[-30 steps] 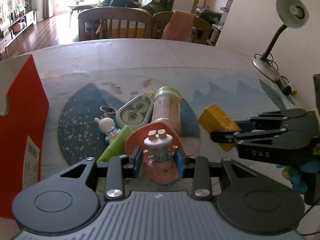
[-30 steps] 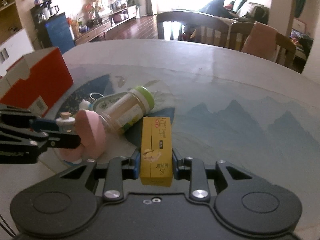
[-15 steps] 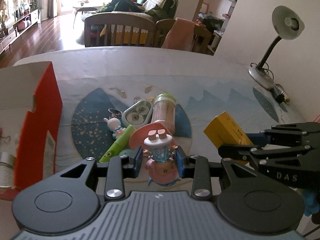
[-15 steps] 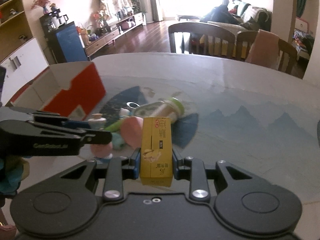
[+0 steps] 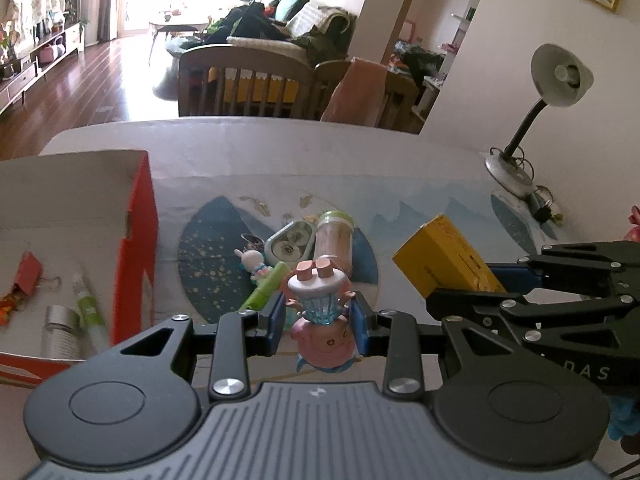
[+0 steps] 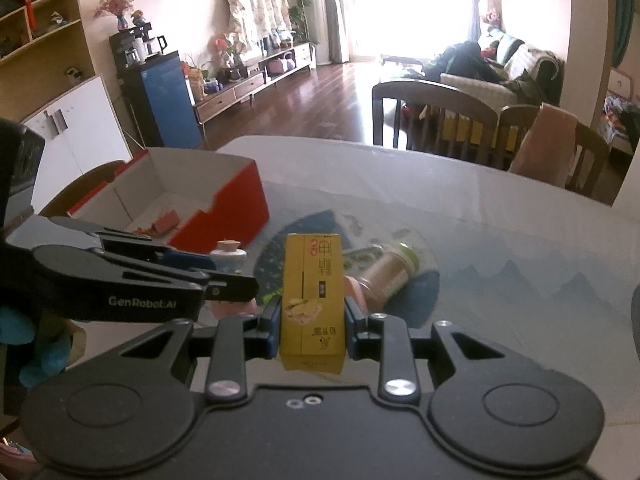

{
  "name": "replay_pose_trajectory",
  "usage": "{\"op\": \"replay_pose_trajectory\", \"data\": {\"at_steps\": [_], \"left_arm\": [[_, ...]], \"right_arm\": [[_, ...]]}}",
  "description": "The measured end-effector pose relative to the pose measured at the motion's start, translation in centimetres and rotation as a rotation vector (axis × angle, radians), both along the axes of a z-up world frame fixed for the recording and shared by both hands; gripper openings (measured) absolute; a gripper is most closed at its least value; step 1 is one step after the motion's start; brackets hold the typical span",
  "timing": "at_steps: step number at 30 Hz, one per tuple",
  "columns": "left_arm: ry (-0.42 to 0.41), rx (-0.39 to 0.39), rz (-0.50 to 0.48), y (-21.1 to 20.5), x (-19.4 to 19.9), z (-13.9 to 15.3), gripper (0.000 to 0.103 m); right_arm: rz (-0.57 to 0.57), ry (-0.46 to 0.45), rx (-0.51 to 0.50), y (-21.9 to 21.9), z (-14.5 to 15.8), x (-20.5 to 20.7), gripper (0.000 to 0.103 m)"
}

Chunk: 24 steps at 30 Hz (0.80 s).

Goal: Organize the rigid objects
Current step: 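Lift pink figurine with left tool while right tool lifts yellow box, carry both over cardboard box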

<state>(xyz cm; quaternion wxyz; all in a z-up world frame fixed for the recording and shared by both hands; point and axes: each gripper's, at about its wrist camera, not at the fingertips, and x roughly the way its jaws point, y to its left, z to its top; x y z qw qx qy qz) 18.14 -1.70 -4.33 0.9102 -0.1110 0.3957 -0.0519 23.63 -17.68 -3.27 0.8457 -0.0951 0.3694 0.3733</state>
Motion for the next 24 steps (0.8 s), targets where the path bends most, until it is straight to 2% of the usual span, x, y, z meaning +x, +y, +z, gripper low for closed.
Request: {"op": "replay_pose_trajectory", "data": {"at_steps": [9, 24], "left_arm": [[-0.033, -0.015, 0.028, 4.6, -2.1, 2.0, 0.034], [-0.075, 0.031, 0.154, 17.1, -4.0, 4.4, 0.034]], "right_arm": [[0.03, -0.028, 0.016, 4.6, 1.8, -1.9, 0.029], [0.074, -0.05, 0.007, 15.1, 2.1, -3.2, 0.029]]}}
